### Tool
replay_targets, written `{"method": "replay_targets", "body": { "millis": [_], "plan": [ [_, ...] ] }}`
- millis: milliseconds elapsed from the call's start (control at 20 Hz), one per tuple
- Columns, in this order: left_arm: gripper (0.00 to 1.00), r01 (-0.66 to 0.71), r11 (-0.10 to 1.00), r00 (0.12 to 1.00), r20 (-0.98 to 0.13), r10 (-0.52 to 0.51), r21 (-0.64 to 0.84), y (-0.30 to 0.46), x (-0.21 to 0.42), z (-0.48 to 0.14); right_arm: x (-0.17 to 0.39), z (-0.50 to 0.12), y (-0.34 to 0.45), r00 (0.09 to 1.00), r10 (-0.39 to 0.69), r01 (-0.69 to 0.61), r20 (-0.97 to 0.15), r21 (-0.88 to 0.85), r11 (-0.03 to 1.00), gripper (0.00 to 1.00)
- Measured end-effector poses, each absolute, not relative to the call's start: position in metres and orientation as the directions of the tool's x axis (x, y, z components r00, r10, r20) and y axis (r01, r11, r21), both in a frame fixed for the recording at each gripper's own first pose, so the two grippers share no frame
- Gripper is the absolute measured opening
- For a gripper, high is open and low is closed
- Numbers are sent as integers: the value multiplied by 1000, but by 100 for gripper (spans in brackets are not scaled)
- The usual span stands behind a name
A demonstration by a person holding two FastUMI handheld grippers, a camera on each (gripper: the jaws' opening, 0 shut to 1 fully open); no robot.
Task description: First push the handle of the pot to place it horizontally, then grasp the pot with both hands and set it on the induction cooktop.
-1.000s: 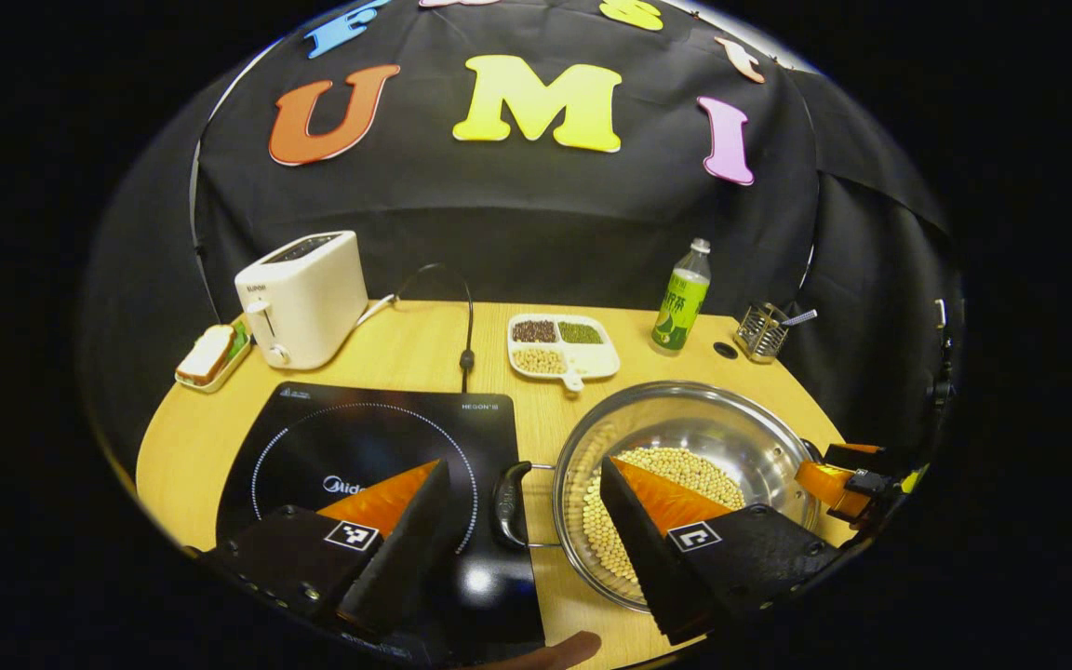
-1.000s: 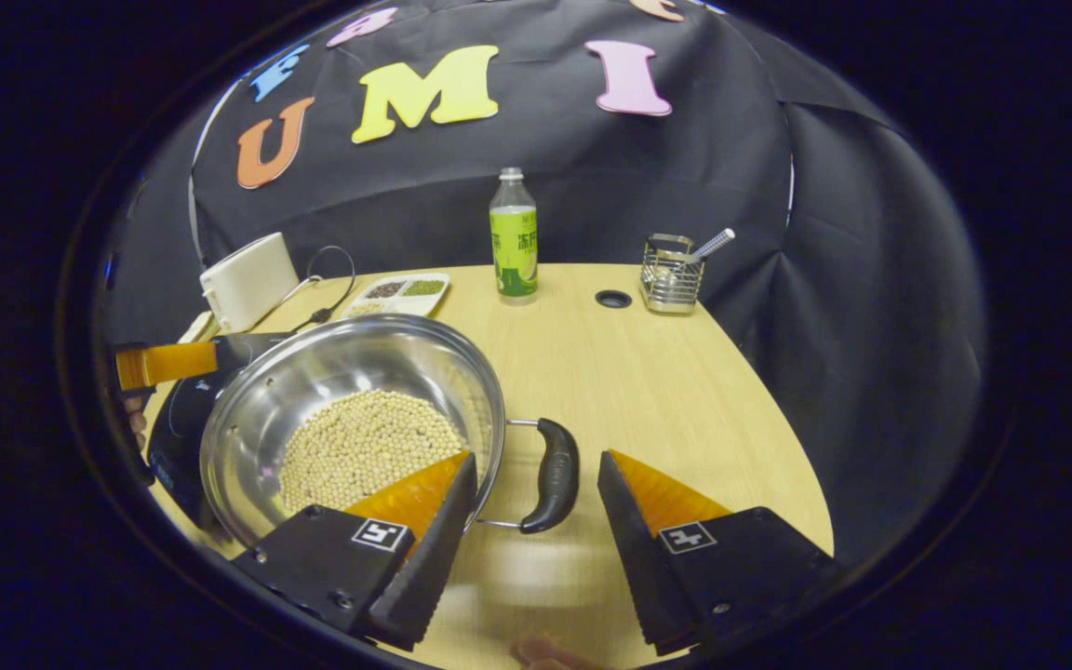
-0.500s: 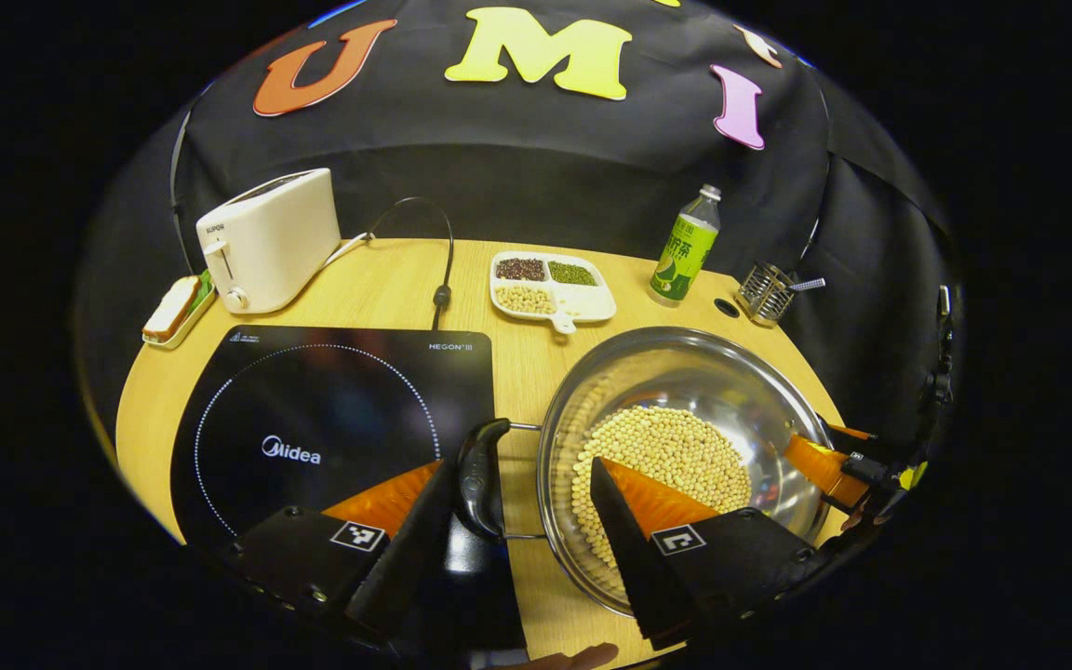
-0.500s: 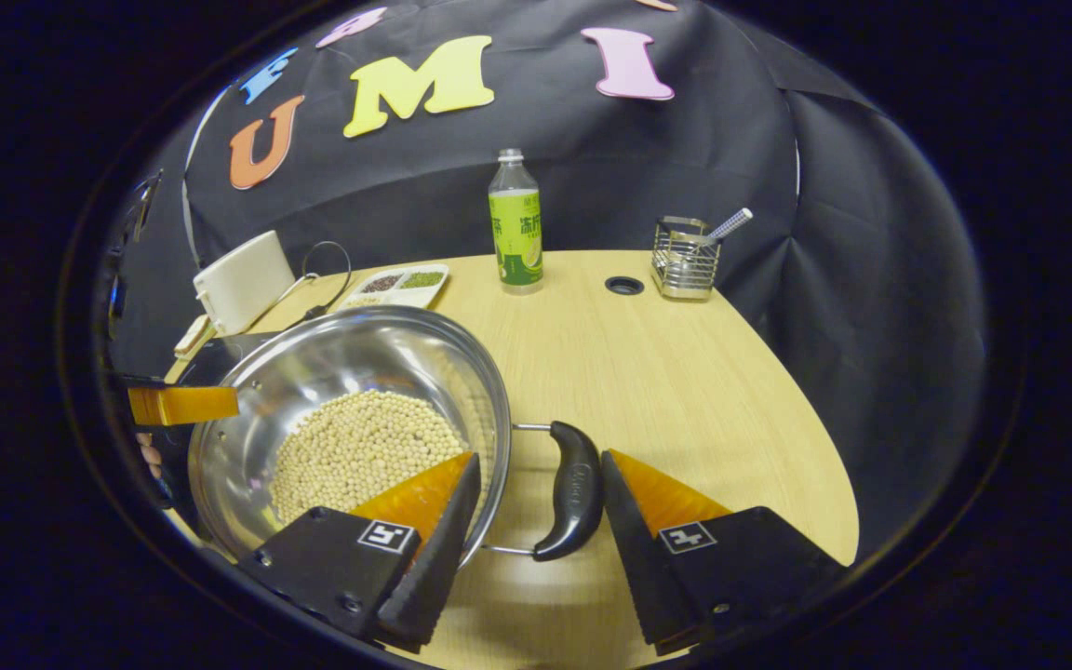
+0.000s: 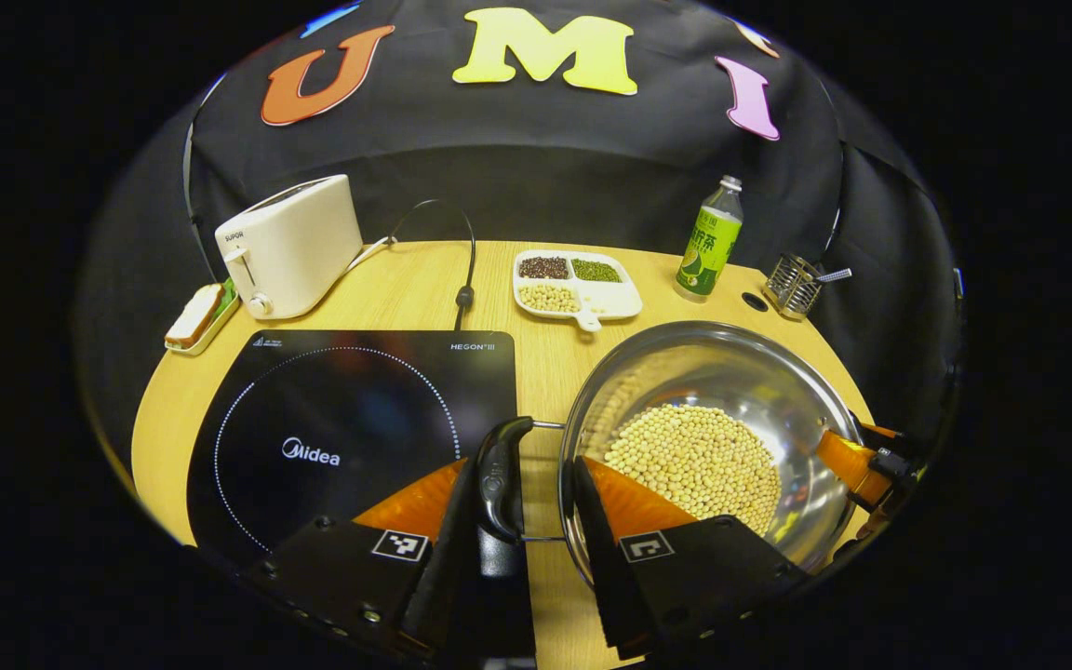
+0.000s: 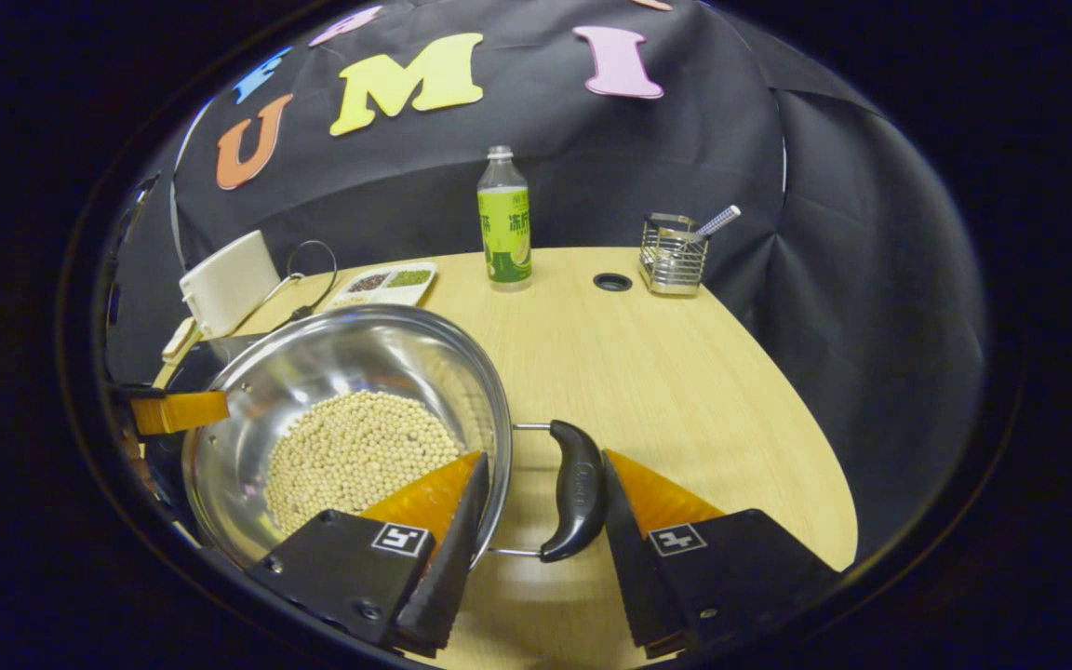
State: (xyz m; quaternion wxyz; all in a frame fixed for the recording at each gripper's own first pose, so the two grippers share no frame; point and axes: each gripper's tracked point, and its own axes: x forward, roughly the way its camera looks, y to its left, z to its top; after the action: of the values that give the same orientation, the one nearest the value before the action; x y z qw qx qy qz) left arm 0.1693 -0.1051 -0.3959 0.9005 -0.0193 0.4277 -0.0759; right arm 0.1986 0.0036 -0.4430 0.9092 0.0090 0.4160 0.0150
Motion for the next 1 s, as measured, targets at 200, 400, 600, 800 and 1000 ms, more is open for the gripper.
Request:
{"method": "replay_targets", "body": {
  "millis": [200,400,600,800,1000],
  "plan": [
    [47,118,986,617,-769,-167,-120,-106,162,-394,194,-441,1,640,24,-16,-768,19,1000,68],
    [56,121,985,610,-773,-172,-123,-110,150,-392,187,-432,-5,645,22,-14,-764,16,1000,65],
    [56,132,982,632,-752,-188,-134,-112,142,-372,181,-410,-9,663,22,-14,-748,18,1000,64],
    [56,154,976,675,-706,-216,-151,-114,141,-339,180,-369,-12,692,22,-13,-722,18,1000,63],
    [56,174,979,734,-648,-203,-110,-105,141,-293,184,-316,-5,731,28,-27,-682,12,1000,64]
  ]
}}
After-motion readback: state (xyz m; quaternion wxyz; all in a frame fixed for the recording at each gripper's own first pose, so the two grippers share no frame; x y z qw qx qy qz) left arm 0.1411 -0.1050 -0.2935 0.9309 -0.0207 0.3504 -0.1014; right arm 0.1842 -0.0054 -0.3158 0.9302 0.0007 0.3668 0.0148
